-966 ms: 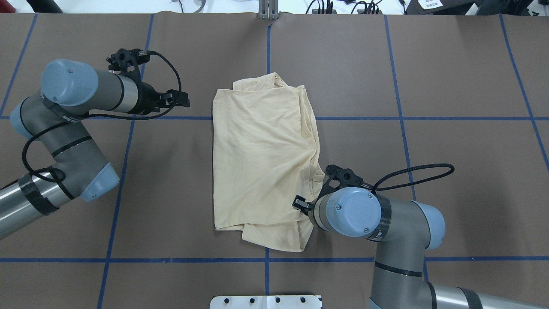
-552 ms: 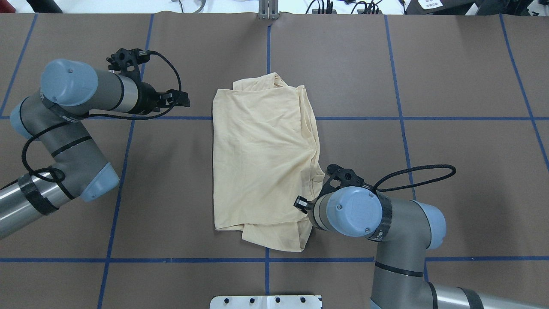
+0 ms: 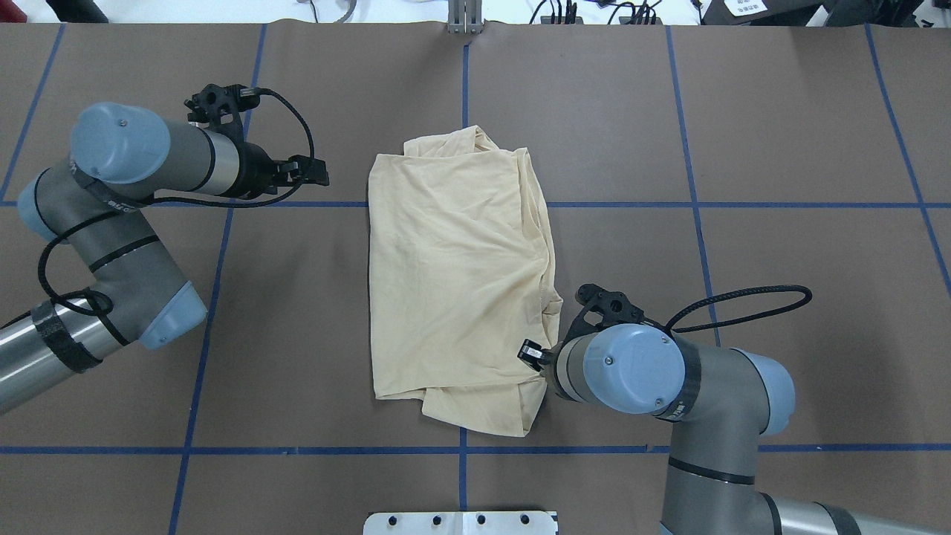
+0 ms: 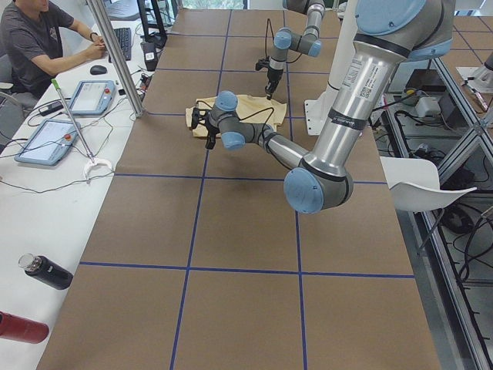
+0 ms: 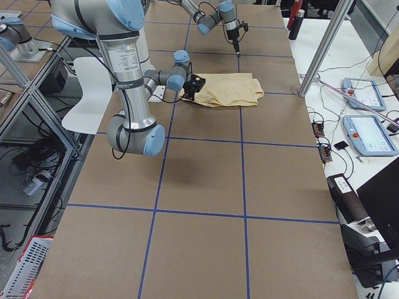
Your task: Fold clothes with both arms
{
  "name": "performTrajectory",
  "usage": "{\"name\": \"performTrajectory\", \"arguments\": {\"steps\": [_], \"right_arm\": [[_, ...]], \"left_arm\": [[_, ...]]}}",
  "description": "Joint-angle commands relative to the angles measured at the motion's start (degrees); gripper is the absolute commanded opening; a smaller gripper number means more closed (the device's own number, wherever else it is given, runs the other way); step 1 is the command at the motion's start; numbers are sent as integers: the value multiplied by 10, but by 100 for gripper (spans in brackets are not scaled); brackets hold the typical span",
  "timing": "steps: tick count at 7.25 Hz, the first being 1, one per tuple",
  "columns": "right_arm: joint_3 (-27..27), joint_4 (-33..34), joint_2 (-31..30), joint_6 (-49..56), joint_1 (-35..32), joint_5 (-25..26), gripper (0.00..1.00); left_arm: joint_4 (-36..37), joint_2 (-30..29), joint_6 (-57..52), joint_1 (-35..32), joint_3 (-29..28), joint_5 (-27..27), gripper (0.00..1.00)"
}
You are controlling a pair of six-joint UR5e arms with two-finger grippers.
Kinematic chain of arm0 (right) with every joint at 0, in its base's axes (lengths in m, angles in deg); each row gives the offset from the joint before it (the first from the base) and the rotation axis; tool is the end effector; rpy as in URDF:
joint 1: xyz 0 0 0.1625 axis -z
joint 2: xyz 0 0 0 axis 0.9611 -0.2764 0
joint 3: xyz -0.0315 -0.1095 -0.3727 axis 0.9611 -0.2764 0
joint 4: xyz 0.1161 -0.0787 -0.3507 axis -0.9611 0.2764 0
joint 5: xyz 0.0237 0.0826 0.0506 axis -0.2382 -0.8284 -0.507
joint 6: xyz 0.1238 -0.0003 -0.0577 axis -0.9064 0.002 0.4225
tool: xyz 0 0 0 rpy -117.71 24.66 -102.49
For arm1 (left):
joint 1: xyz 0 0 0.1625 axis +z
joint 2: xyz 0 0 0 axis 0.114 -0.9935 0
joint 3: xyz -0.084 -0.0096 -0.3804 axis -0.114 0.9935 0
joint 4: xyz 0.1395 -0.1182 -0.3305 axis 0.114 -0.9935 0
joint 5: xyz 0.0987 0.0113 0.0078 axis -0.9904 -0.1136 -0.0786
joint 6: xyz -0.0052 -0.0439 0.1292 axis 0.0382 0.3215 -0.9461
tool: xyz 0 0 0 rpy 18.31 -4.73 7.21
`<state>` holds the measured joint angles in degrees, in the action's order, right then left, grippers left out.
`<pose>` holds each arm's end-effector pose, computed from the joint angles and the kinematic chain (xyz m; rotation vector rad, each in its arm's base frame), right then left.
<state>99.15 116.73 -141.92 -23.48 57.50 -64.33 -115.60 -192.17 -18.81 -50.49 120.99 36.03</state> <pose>-0.5199 -0.2834 0.3066 -0.0641 -0.8996 0.5137 0.4042 -0.5172 0.3485 0.3509 1.0913 -0.2060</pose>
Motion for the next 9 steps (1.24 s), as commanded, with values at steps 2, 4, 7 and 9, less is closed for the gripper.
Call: {"name": "performTrajectory", "arguments": {"steps": [2,4,7,9], "right_arm": [[14,1,-10,-1,12,0,2],[17,1,-13,-1,20,0,19],[19,1,-14,-2,22,0,81],[19,1,-14,-8,22,1,63]], "left_arm": [[0,0,1,0,0,0,100],[0,0,1,0,0,0,100],[0,-1,1,0,0,0,100],[0,-1,7,0,1,0,100]]}}
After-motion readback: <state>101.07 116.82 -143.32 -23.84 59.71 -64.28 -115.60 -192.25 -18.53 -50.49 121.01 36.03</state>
